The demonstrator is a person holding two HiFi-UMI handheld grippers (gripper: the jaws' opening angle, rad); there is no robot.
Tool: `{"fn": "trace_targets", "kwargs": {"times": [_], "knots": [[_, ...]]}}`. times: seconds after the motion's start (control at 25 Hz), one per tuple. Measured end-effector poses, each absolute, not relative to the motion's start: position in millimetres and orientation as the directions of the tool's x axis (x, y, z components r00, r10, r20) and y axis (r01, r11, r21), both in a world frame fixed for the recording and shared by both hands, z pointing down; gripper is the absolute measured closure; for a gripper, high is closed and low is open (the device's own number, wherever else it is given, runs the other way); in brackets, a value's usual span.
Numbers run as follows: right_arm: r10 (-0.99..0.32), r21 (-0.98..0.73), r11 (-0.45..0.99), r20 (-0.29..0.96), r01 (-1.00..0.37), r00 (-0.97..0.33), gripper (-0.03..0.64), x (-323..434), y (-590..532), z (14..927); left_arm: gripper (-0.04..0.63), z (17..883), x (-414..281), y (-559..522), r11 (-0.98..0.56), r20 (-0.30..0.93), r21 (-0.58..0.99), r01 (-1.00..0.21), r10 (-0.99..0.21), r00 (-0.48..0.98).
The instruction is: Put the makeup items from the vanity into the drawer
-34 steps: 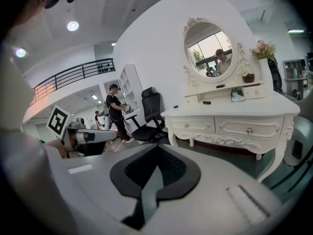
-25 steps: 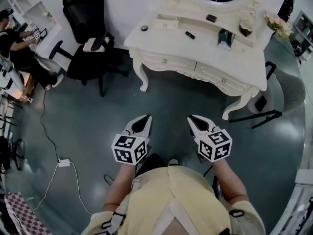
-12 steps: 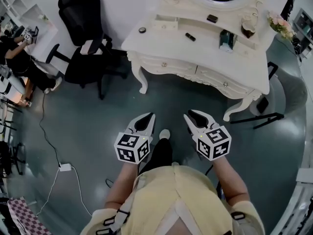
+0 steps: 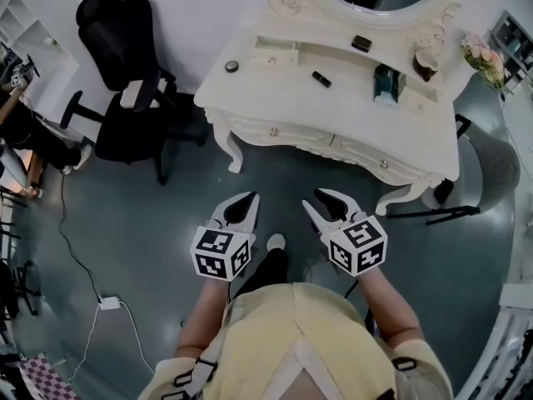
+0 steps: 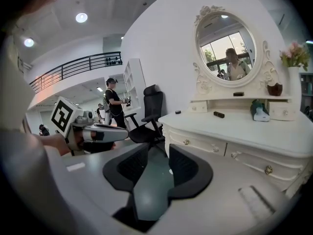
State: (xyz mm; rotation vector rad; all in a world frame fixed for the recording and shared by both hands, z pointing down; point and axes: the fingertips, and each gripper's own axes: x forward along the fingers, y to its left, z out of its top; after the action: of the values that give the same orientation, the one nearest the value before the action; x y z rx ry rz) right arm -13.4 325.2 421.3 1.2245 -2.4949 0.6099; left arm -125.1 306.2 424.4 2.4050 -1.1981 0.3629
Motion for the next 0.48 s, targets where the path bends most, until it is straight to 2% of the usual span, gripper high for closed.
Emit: {"fn": "trace_targets", "kwargs": {"times": [0.48], "knots": [[-0.69,-0.208,0.529,0.458,-0.823,-0.56,0.477,-22,226,427,0.592,431,-145,208,-0.546,0.42,0.236,-0.803,-0.688,0.592]]}}
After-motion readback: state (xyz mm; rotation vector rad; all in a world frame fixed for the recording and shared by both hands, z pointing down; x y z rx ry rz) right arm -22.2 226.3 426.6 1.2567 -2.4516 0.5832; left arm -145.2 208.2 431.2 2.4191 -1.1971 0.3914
